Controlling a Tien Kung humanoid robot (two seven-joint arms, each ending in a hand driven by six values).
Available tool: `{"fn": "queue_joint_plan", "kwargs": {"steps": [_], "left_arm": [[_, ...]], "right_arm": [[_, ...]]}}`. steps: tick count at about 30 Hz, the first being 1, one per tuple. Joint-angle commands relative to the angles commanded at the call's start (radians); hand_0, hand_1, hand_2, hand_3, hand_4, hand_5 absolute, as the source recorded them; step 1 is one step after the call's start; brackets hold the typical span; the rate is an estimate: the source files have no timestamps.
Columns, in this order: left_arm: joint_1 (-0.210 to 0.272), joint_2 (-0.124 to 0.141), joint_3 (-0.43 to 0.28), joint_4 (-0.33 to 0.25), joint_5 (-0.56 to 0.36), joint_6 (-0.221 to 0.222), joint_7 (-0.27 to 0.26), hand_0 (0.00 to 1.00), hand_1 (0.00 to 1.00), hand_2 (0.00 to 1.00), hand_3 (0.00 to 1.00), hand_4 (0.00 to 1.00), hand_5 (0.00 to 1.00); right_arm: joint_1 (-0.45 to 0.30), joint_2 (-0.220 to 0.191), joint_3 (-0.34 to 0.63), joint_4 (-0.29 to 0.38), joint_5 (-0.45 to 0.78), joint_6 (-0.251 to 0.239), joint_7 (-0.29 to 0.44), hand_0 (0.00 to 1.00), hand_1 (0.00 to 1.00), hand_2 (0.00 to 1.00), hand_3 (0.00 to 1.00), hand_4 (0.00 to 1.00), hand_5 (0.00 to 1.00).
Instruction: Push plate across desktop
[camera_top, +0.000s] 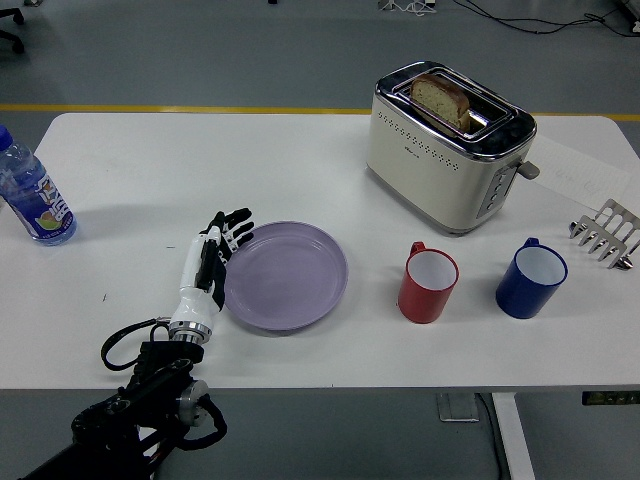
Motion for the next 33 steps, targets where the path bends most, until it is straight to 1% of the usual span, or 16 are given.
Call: {"fn": "queue_joint_plan", "kwargs": {"steps": [3,13,18,20,21,22,24,26,27,28,29,30,31,33], "left_arm": [[-0.001,0.000,0.007,-0.021,0.003,-0.003,0.000,0.727,0.761,0.790,0.665,0.480,0.998],[-0.005,0.000,0.035,-0.060,0.010,-0.004,0.000,0.726,0.760,0.790,0.664,0.479,0.998],[0.005,0.000,-0.005,-0.092,0.024,0.012,0.000,0.721,0.755,0.786,0.663,0.478,0.998],[0.011,0.000,-0.031,-0.106,0.035,0.026,0.000,0.721,0.755,0.786,0.663,0.478,0.998],[0.012,0.000,-0.032,-0.107,0.036,0.027,0.000,0.721,0.755,0.786,0.663,0.478,0.998],[0.016,0.000,-0.047,-0.115,0.049,0.026,0.000,0.694,0.720,0.757,0.647,0.484,0.998],[0.026,0.000,-0.085,-0.132,0.083,0.022,0.000,0.694,0.720,0.757,0.647,0.484,0.998],[0.033,0.009,-0.115,-0.142,0.104,0.013,0.000,0.694,0.720,0.757,0.647,0.484,0.998],[0.042,0.025,-0.139,-0.151,0.119,-0.001,0.000,0.694,0.720,0.757,0.647,0.484,0.998],[0.045,0.032,-0.150,-0.154,0.124,-0.006,0.000,0.677,0.692,0.721,0.641,0.483,0.998],[0.052,0.047,-0.171,-0.159,0.133,-0.013,0.000,0.677,0.692,0.721,0.641,0.483,0.998],[0.056,0.054,-0.183,-0.161,0.136,-0.017,0.000,0.677,0.692,0.721,0.641,0.483,0.998],[0.063,0.070,-0.205,-0.164,0.130,-0.020,0.000,0.677,0.692,0.721,0.641,0.483,0.998],[0.071,0.085,-0.230,-0.168,0.127,-0.027,0.000,0.677,0.692,0.721,0.641,0.483,0.998]], "right_arm": [[-0.001,0.000,0.002,0.000,-0.002,-0.001,0.000,0.531,0.496,0.612,0.554,0.257,0.205],[-0.004,0.001,0.005,0.000,-0.006,0.000,-0.001,0.531,0.492,0.610,0.554,0.256,0.204],[-0.004,0.001,-0.001,0.000,0.003,-0.002,0.000,0.531,0.493,0.610,0.554,0.256,0.204],[-0.002,0.000,-0.003,0.000,0.006,-0.002,0.000,0.531,0.493,0.610,0.554,0.256,0.204],[-0.002,0.000,-0.003,0.000,0.006,-0.002,0.000,0.531,0.493,0.610,0.554,0.256,0.204],[-0.002,-0.001,-0.004,0.000,0.008,-0.003,0.000,0.531,0.492,0.611,0.554,0.256,0.203],[-0.003,-0.002,-0.003,0.000,0.007,-0.004,-0.001,0.531,0.492,0.611,0.554,0.256,0.203],[-0.003,-0.003,-0.004,0.000,0.007,-0.004,-0.001,0.531,0.492,0.611,0.554,0.256,0.203],[-0.003,-0.003,-0.004,0.000,0.008,-0.005,-0.001,0.531,0.492,0.611,0.554,0.256,0.203],[-0.003,-0.003,-0.005,0.000,0.009,-0.006,-0.001,0.530,0.489,0.607,0.554,0.257,0.204],[-0.003,-0.004,-0.005,0.000,0.009,-0.006,-0.001,0.530,0.489,0.607,0.554,0.257,0.204],[-0.003,-0.004,-0.004,0.000,0.009,-0.006,-0.001,0.530,0.489,0.607,0.554,0.257,0.204],[-0.003,-0.004,-0.004,0.000,0.010,-0.007,-0.001,0.530,0.489,0.607,0.554,0.257,0.204],[-0.004,-0.004,-0.002,0.000,0.009,-0.007,-0.001,0.530,0.489,0.607,0.554,0.257,0.204]]}}
